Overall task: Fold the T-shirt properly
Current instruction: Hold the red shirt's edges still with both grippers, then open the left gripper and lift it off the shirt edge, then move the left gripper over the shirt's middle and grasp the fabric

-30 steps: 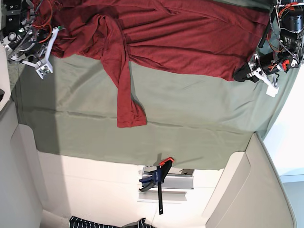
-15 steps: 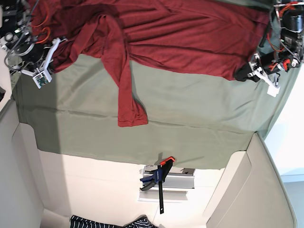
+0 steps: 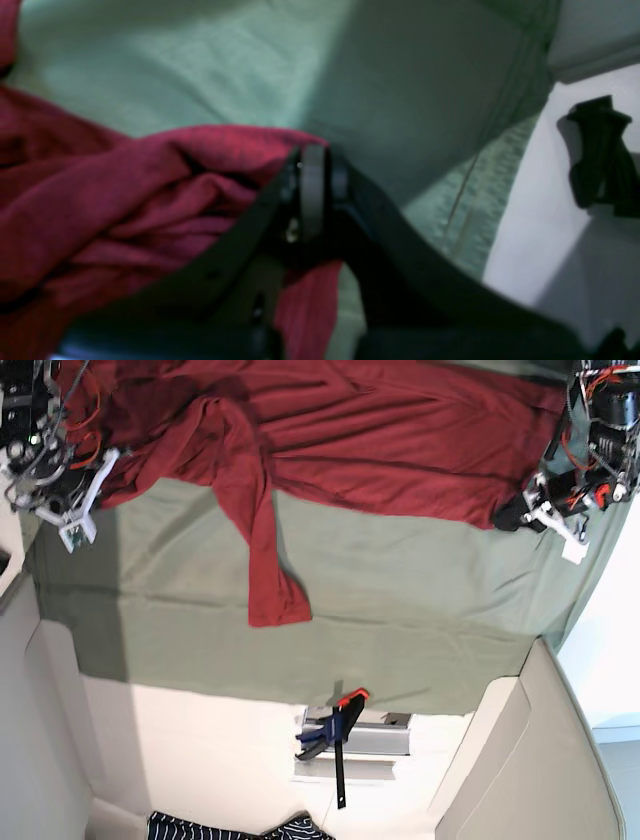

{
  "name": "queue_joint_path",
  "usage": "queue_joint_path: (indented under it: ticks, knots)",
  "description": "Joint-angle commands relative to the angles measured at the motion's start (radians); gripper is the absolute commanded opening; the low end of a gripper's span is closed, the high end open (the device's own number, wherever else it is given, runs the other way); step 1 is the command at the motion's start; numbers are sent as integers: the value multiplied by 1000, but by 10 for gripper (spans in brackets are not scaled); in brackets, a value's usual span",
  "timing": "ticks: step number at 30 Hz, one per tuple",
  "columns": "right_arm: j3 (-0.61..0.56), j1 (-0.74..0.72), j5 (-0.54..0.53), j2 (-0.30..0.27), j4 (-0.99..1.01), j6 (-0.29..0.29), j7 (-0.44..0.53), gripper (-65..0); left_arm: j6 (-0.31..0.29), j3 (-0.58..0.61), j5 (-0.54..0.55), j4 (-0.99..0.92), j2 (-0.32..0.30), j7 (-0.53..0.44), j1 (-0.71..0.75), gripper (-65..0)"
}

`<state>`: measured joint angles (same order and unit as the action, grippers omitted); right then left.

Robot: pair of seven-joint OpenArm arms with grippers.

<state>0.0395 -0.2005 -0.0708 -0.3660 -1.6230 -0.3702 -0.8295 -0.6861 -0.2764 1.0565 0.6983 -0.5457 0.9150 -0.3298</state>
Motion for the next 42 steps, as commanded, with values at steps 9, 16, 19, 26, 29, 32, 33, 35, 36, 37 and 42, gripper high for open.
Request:
queue_joint_path:
  ticks: [9, 16, 19, 26, 29, 32, 33, 35, 36, 37, 42]
  knots:
    - [6, 66, 16, -14, -67, 8, -71, -650, -12, -5, 95, 15, -20, -51, -23, -463]
    - [6, 88, 34, -13, -29, 9, -53, -487, -12, -4, 115, 15, -19, -46, -83, -462]
    - [6, 87, 34, -13, -7, 9, -14, -361, -12, 16, 114, 15, -19, -16, -162, -420]
    - [6, 87, 7, -13, -3, 9, 12, -361, -12, 285, 43, 15, 44, -10, -375, -354]
    - [6, 87, 7, -13, -3, 9, 14, -361, -12, 384, -75, 15, 123, -53, -441, -354]
    - [6, 87, 7, -13, -3, 9, 14, -361, 11, 463, -217, 15, 198, -90, -481, -354]
    - [6, 88, 7, -13, -3, 9, 14, -361, 32, 488, -258, 15, 219, -96, -489, -354]
    - [6, 87, 7, -13, -3, 9, 14, -361, 71, 536, -328, 15, 258, -113, -501, -354]
    - [6, 87, 7, -13, -3, 9, 15, -361, 88, 557, -358, 15, 277, -121, -504, -354]
    - [6, 87, 7, -13, -3, 9, 15, -361, 106, 576, -386, 15, 296, -130, -505, -354]
    - [6, 87, 7, -13, -3, 9, 15, -361, 200, 668, -569, 15, 396, -174, -507, -354]
